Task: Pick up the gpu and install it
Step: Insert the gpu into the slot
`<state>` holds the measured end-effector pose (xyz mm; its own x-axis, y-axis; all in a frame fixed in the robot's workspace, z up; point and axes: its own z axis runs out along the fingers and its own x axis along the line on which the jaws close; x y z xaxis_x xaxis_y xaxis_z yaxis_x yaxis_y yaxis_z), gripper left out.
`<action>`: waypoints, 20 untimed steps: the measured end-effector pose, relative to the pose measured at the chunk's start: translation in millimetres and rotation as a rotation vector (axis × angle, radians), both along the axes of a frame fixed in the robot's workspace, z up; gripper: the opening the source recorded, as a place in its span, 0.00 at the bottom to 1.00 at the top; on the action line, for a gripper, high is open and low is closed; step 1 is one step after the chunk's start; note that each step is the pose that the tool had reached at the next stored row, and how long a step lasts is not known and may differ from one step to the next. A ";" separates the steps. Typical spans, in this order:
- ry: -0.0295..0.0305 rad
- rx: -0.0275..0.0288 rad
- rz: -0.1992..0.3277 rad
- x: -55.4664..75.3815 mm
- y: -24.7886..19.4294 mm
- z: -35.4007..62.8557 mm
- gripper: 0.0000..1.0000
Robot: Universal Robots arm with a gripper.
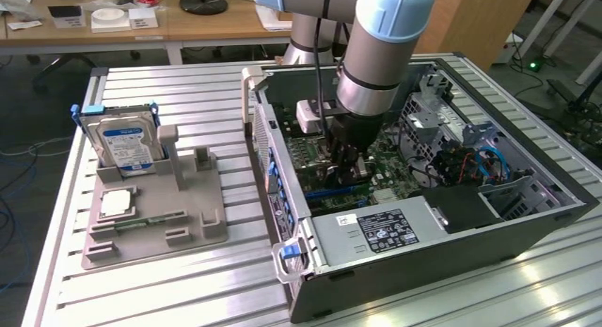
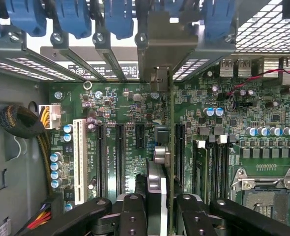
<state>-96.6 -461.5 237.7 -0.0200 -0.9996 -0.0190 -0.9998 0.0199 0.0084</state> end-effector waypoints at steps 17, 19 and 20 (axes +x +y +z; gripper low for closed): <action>0.0000 0.0000 0.000 -0.7 1.5 -3.1 0.28; -0.0001 0.0002 0.000 -0.8 1.5 -3.2 0.28; -0.0001 0.0002 0.000 -0.8 1.5 -3.2 0.28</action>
